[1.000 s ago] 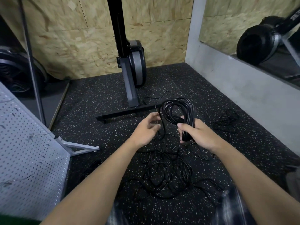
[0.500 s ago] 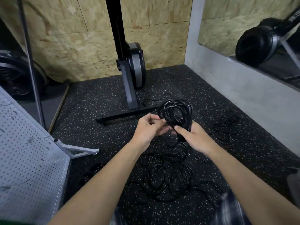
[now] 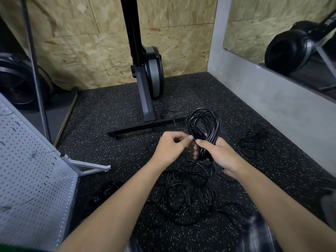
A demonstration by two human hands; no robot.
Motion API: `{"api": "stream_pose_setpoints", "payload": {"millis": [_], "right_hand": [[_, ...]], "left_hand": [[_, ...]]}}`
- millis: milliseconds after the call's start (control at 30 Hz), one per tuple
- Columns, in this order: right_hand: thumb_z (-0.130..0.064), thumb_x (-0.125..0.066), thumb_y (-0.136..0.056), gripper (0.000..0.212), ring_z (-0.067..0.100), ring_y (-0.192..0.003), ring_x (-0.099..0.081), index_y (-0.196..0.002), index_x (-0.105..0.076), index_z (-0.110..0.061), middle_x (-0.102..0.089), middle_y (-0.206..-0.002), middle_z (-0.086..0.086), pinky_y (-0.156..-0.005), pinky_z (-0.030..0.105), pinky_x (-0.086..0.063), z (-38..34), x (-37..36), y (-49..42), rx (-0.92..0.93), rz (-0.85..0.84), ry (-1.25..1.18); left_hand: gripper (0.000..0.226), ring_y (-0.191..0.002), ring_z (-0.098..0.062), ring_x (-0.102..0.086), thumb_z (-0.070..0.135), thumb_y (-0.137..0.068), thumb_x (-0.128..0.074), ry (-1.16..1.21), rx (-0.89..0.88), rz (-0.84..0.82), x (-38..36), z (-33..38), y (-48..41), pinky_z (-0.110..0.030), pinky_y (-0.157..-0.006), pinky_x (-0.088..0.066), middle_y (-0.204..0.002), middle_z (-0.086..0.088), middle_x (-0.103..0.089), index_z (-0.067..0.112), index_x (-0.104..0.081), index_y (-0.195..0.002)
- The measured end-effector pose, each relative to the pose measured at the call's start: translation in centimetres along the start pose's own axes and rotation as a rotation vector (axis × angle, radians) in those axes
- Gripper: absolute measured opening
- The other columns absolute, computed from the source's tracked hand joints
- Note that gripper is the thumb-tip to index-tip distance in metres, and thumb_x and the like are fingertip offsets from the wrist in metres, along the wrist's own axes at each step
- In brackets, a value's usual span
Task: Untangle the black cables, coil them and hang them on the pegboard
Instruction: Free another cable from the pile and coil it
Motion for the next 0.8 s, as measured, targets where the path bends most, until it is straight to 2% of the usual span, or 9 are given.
{"api": "stream_pose_setpoints", "payload": {"millis": [67,167,233,333,400,567,633,733,800], "right_hand": [[-0.036,-0.064,-0.101,0.034,0.025,-0.085,-0.074,-0.101,-0.074,-0.004,-0.079,-0.092,0.012,-0.081,0.038,-0.058,0.4,0.7,-0.3,-0.025,0.050,0.056],[-0.039,-0.065,-0.100,0.036,0.028,-0.073,-0.068,-0.100,-0.073,-0.004,-0.078,-0.094,0.017,-0.061,0.031,-0.049,0.3,1.6,-0.6,-0.030,0.102,0.064],[-0.032,-0.062,-0.103,0.036,0.026,-0.079,-0.075,-0.100,-0.071,0.003,-0.078,-0.093,0.017,-0.075,0.031,-0.056,-0.2,1.9,-0.8,0.007,0.092,0.056],[-0.026,-0.060,-0.105,0.035,0.029,-0.090,-0.077,-0.100,-0.069,0.008,-0.077,-0.092,0.018,-0.092,0.041,-0.056,-0.6,2.3,-1.1,0.054,0.094,0.039],[-0.024,-0.061,-0.104,0.031,0.029,-0.087,-0.076,-0.101,-0.068,0.005,-0.075,-0.088,0.014,-0.095,0.045,-0.058,-0.5,3.0,-1.4,0.060,0.132,0.039],[-0.035,-0.062,-0.102,0.019,0.017,-0.097,-0.067,-0.118,-0.061,-0.026,-0.071,-0.101,-0.006,-0.095,0.042,-0.052,0.2,4.5,-1.9,0.037,0.242,0.351],[-0.034,-0.062,-0.103,0.023,0.013,-0.084,-0.062,-0.124,-0.060,-0.026,-0.067,-0.095,-0.010,-0.082,0.038,-0.051,0.6,4.6,-2.1,0.012,0.237,0.355],[-0.031,-0.062,-0.102,0.025,0.017,-0.104,-0.064,-0.126,-0.062,-0.027,-0.069,-0.111,-0.009,-0.097,0.040,-0.049,0.5,4.7,-2.4,0.020,0.258,0.398],[-0.029,-0.061,-0.103,0.026,0.019,-0.108,-0.061,-0.129,-0.060,-0.027,-0.067,-0.114,-0.008,-0.095,0.037,-0.046,0.1,4.9,-2.3,0.023,0.284,0.460]], "left_hand": [[0.017,-0.095,-0.008,-0.074,0.018,-0.100,-0.062,0.061,0.052,-0.119,-0.8,-0.6,0.1,-0.033,-0.098,-0.054,-0.094,0.006,-0.080,0.021,-0.079,-0.102],[0.029,-0.104,-0.003,-0.070,0.015,-0.093,-0.060,-0.067,0.118,-0.419,-2.8,-1.9,0.7,-0.028,-0.101,-0.049,-0.111,0.011,-0.076,0.028,-0.075,-0.113],[0.025,-0.097,-0.001,-0.066,0.027,-0.087,-0.066,-0.278,0.100,-0.548,-3.5,-3.0,1.2,-0.028,-0.093,-0.050,-0.108,0.017,-0.074,0.040,-0.076,-0.106],[0.009,-0.094,-0.015,-0.070,0.041,-0.094,-0.070,-0.492,0.039,-0.477,-2.9,-4.8,0.7,-0.035,-0.094,-0.054,-0.100,0.010,-0.076,0.035,-0.075,-0.099],[0.019,-0.083,-0.020,-0.067,0.049,-0.098,-0.067,-0.531,0.021,-0.399,-2.1,-5.1,0.3,-0.033,-0.081,-0.054,-0.092,0.002,-0.074,0.031,-0.070,-0.092],[0.022,-0.084,-0.008,-0.063,0.040,-0.095,-0.073,-0.495,-0.183,-0.270,-0.8,-1.5,-0.3,-0.023,-0.075,-0.048,-0.089,0.007,-0.069,0.018,-0.072,-0.093],[0.021,-0.080,-0.003,-0.059,0.040,-0.094,-0.074,-0.522,-0.300,-0.216,-0.6,0.6,-0.3,-0.017,-0.072,-0.046,-0.087,0.011,-0.065,0.019,-0.073,-0.091],[0.019,-0.076,-0.003,-0.056,0.039,-0.096,-0.072,-0.609,-0.446,-0.184,-0.6,3.1,0.0,-0.019,-0.071,-0.047,-0.085,0.013,-0.060,0.020,-0.074,-0.093],[0.018,-0.078,-0.003,-0.056,0.037,-0.098,-0.070,-0.672,-0.483,-0.210,-0.6,3.8,0.2,-0.022,-0.073,-0.049,-0.090,0.012,-0.062,0.020,-0.075,-0.099]]}}
Point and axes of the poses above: each hand's wrist, its own y-axis away from the middle knuckle, its own x-axis out of the back of the hand, z = x × y, the point moved 7 cm from there along -y, towards the middle knuckle
